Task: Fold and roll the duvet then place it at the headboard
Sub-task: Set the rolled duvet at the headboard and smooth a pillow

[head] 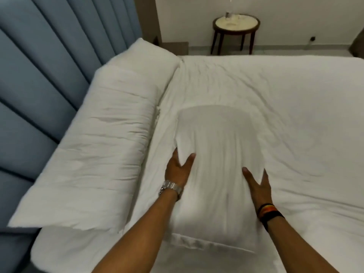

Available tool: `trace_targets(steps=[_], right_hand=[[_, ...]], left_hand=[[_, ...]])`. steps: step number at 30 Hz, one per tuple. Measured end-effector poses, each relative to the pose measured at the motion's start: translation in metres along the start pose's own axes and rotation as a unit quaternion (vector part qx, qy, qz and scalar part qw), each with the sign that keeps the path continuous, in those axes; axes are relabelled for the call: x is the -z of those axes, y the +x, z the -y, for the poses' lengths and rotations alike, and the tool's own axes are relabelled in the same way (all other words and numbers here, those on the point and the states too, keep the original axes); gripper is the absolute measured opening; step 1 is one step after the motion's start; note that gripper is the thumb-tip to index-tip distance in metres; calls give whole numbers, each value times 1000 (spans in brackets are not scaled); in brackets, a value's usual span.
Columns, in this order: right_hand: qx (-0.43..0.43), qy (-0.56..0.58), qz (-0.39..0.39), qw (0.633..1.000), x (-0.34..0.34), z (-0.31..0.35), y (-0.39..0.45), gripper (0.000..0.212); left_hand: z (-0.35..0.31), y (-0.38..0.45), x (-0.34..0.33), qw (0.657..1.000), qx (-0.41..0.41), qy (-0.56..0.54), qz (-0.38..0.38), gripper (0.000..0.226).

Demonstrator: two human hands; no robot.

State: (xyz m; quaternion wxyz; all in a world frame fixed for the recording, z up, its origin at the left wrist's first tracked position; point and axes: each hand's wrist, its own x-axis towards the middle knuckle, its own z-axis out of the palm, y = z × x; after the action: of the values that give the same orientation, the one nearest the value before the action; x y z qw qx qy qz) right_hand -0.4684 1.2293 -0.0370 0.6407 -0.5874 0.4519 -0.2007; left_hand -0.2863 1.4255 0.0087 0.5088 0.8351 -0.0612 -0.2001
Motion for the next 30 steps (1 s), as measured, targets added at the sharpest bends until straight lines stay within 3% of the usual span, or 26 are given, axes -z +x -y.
trace_targets(steps=[6,10,14,19,21,23,25,27,30], right_hand=[[80,52,-32,995,-57,125,-24,89],[129,80,5,988,-140,188,-66,92],[154,46,93,983,-241,219,-112,101],[94,-91,190,973,-335,169,-172,108],[58,-168,184,967,-358,143,-188,110],[101,-217,103,965,-386,140,-190,109],[201,-249,47,946,-424,161,-179,108],[294,-300,54,906,-468,191,-159,98],[356,-442,115,815,-537,223,-115,96]], left_hand=[[-155,7,75,974,-207,58,-71,62],[-205,-3,194,934,-299,111,-165,57],[-188,7,329,929,-239,174,-224,54],[-85,25,442,940,16,292,-175,64],[-37,30,460,934,81,315,-146,69],[-3,41,468,936,69,315,-143,74],[15,59,464,940,32,303,-156,79],[25,76,456,940,-16,296,-167,81],[54,106,449,942,-49,277,-181,77]])
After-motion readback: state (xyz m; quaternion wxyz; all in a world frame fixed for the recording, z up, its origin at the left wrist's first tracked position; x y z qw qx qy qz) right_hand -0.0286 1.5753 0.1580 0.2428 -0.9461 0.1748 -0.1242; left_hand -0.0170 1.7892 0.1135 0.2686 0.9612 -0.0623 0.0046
